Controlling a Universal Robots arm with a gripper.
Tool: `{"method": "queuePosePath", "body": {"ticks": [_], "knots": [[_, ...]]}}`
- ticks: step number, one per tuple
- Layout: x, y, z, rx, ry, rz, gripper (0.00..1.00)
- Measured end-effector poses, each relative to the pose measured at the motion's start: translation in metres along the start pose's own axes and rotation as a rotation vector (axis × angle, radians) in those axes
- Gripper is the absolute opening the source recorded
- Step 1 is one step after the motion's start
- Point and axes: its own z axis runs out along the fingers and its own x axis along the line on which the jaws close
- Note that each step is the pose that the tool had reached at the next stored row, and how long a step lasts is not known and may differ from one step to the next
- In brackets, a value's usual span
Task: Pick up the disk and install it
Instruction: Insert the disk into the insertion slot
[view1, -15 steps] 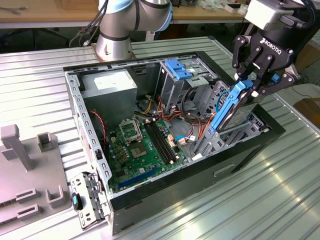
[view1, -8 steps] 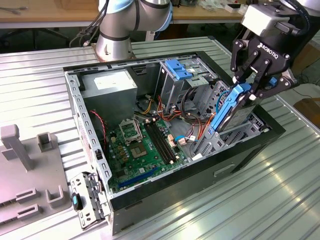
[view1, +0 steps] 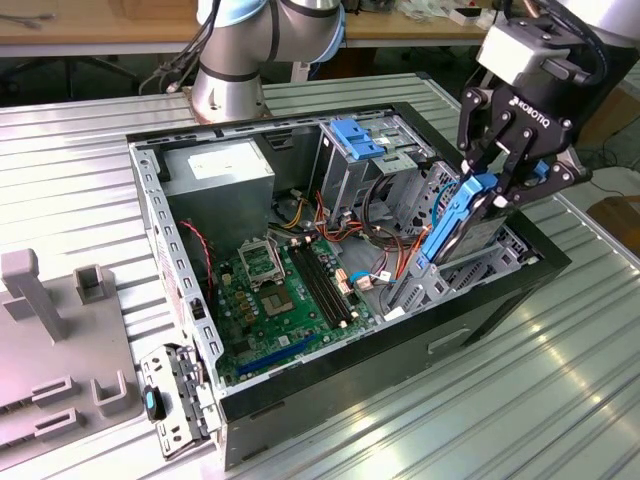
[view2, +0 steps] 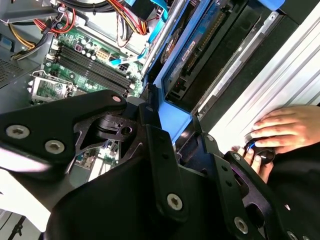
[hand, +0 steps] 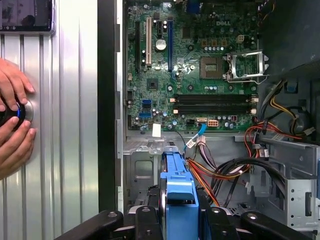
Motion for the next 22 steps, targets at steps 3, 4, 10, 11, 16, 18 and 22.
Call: {"method": "queuePosePath", "body": {"ticks": [3,4,10,11,16,18,22], "knots": [[0.0,-0.0001,0.0024,-0.0001,0.0,0.0,0.37],[0.0,-0.0001,0.0034,-0.0001,-0.0001,0.0,0.37],[-0.0002,-0.0004,0.0105,-0.0006,0.0,0.0,0.37],[-0.0002,-0.0004,0.0116,-0.0007,-0.0001,0.0,0.37],[-0.0002,-0.0007,0.0178,-0.0012,-0.0001,0.0,0.37],[-0.0003,-0.0008,0.0213,-0.0015,-0.0001,0.0,0.37],[-0.0003,-0.0011,0.0288,-0.0024,-0.0002,0.0,0.37]]}}
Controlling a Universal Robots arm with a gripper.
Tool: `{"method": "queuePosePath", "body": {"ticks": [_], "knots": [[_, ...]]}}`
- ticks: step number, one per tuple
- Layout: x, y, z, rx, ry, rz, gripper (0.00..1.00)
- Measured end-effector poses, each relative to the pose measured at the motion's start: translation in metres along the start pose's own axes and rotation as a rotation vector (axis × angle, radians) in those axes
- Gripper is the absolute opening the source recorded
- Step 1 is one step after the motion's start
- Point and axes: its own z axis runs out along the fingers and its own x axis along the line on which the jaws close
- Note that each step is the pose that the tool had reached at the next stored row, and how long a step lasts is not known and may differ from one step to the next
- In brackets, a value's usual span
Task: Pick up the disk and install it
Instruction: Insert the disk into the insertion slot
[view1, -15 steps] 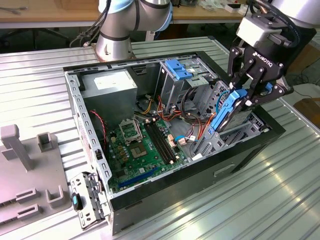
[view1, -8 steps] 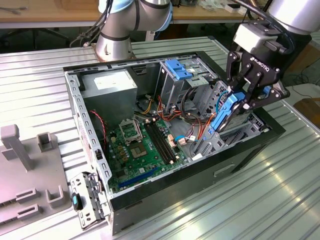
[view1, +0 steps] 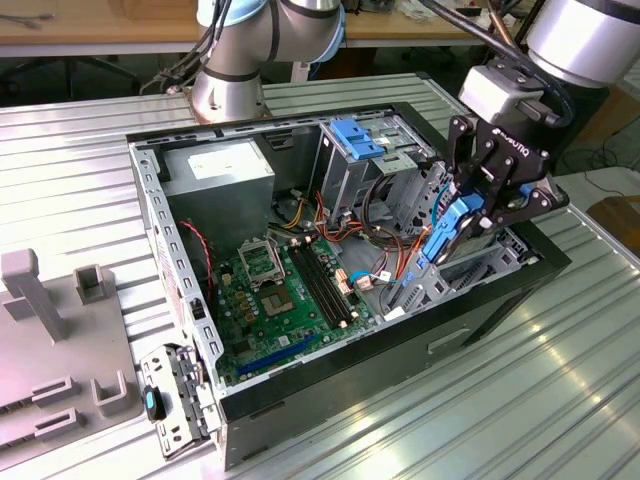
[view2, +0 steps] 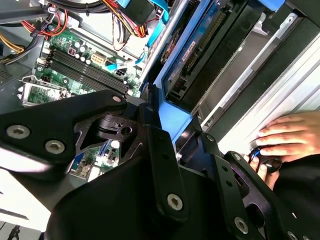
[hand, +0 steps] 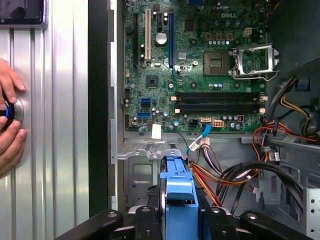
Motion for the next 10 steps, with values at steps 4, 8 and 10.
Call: {"method": "queuePosePath", "body": {"ticks": [4,8,10], "knots": [[-0.0001,-0.0002,0.006,-0.0006,0.0001,0.0,0.37],[-0.0003,-0.0004,0.0118,-0.0011,0.0001,0.0,0.37],[-0.0003,-0.0004,0.0155,-0.0014,0.0001,0.0,0.37]]}}
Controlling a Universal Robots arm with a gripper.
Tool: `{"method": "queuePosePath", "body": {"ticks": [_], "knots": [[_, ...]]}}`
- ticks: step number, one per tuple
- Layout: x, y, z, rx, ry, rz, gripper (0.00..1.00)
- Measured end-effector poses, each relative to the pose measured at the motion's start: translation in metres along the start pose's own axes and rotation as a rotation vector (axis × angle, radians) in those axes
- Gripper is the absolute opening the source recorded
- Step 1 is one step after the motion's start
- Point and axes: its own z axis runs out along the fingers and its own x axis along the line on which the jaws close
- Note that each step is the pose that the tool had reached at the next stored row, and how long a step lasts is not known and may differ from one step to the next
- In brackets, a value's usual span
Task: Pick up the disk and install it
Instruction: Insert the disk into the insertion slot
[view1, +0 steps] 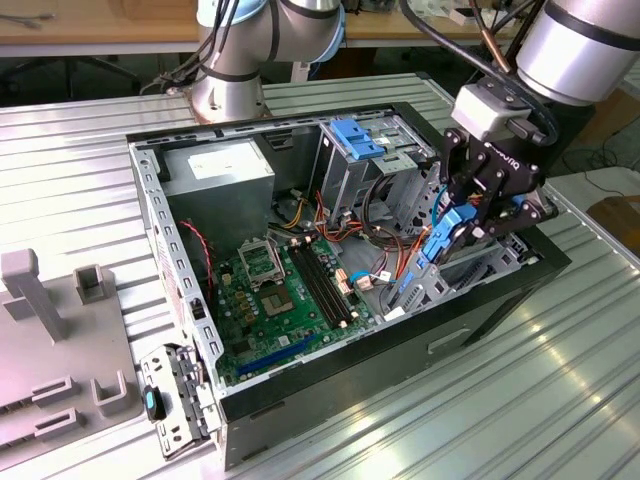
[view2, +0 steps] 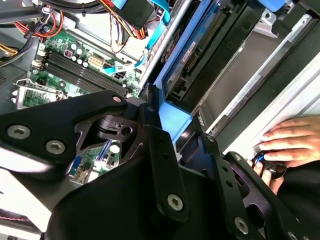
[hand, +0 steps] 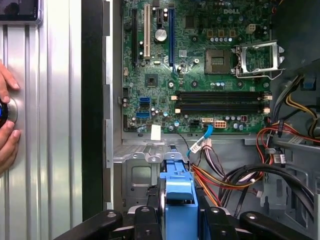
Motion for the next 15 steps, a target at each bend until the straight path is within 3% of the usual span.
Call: {"method": "queuePosePath", "body": {"ticks": [6,15], "knots": [[-0.0002,-0.0001,0.0072,-0.0008,0.0,0.0,0.37],[-0.0002,-0.0001,0.0072,-0.0015,0.0001,0.0,0.38]]}}
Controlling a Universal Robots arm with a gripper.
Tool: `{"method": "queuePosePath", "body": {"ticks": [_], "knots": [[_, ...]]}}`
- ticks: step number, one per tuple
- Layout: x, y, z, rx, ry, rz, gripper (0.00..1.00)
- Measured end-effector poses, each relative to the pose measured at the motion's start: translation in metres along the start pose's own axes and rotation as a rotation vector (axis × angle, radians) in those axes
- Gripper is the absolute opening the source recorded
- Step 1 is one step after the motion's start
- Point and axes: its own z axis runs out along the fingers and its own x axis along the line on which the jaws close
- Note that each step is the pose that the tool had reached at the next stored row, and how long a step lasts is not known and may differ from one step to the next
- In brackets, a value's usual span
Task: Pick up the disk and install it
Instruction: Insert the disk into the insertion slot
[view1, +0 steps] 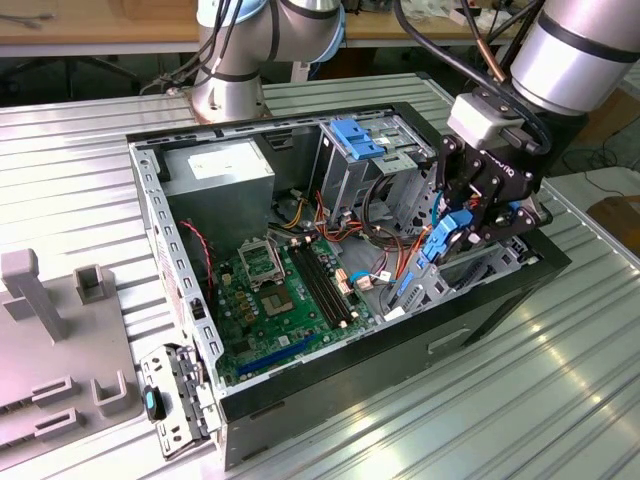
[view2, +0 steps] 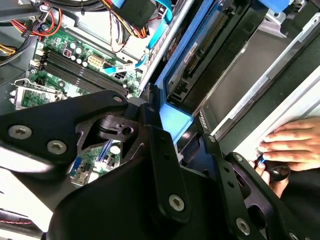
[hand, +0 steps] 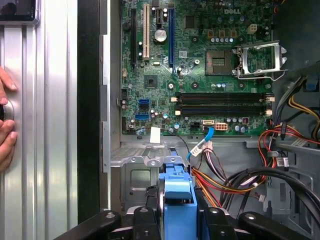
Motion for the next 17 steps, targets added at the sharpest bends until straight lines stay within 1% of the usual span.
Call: {"method": "queuePosePath", "body": {"ticks": [1,2,4,5,6,7,9,10,11,12,15,17], "knots": [[0.0,0.0,0.0,-0.0001,0.0,0.0,0.38],[0.0,0.0,0.0,-0.0002,-0.0002,0.0,0.45],[0.0,0.0,0.0,-0.0002,-0.0001,0.0,0.45],[0.0,-0.0002,0.0001,-0.0002,0.0,0.0,0.43],[0.0,-0.001,0.0002,-0.0002,-0.0002,0.0,0.36],[0.0,-0.0028,0.0003,-0.0002,-0.0003,0.0,0.24],[-0.0001,-0.0093,0.0003,-0.0002,-0.0001,0.0,0.12],[-0.0002,-0.0186,0.0005,-0.0005,-0.0002,0.0,0.11],[-0.0003,-0.0301,0.0011,-0.0009,-0.0002,0.0,0.11],[-0.0003,-0.0348,0.0013,-0.001,-0.0002,0.0,0.11],[-0.0003,-0.0403,0.0016,-0.001,-0.0001,0.001,0.11],[-0.0004,-0.041,0.0016,-0.0011,-0.0001,0.001,0.11]]}}
